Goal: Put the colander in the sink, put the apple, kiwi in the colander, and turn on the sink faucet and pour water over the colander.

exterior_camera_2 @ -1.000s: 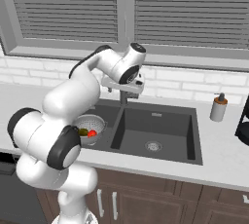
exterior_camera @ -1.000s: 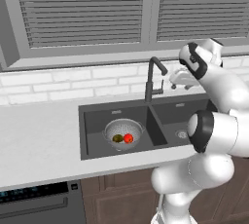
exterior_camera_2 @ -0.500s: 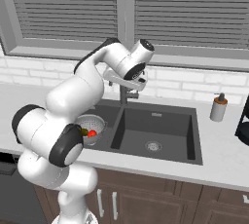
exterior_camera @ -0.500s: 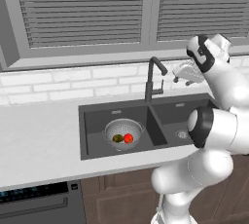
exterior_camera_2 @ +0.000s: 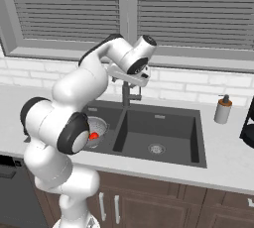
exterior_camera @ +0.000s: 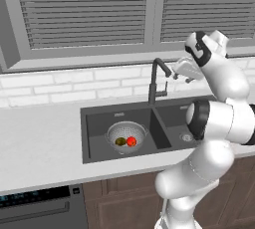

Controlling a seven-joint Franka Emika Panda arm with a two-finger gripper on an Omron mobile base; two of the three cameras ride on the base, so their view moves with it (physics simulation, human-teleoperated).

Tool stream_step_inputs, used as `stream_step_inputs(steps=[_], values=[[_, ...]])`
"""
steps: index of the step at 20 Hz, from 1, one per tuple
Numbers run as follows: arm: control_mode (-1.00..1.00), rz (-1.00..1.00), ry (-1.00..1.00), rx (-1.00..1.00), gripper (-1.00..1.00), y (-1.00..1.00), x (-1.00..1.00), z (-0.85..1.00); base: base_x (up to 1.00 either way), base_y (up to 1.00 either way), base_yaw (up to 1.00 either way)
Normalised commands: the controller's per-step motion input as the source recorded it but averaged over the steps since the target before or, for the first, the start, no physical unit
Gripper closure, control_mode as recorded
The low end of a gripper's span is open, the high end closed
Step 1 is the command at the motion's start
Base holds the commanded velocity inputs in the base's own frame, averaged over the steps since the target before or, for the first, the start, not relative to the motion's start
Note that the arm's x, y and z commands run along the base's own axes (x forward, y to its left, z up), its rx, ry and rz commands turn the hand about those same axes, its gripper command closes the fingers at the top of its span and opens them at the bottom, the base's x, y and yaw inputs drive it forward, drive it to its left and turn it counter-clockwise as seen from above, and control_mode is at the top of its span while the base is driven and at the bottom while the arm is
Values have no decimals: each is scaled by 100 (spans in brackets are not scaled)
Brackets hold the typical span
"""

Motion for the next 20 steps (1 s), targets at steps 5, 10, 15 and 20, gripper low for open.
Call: stream_step_inputs(steps=[5, 10, 15, 20], values=[[-100, 0, 0, 0, -100, 6, 14, 0, 0, 0, 0], [-100, 0, 0, 3, -100, -9, 41, 3, 0, 0, 0], [-100, 0, 0, 0, -100, 0, 39, 1, 0, 0, 0], [-100, 0, 0, 0, -100, 0, 37, 9, 0, 0, 0]])
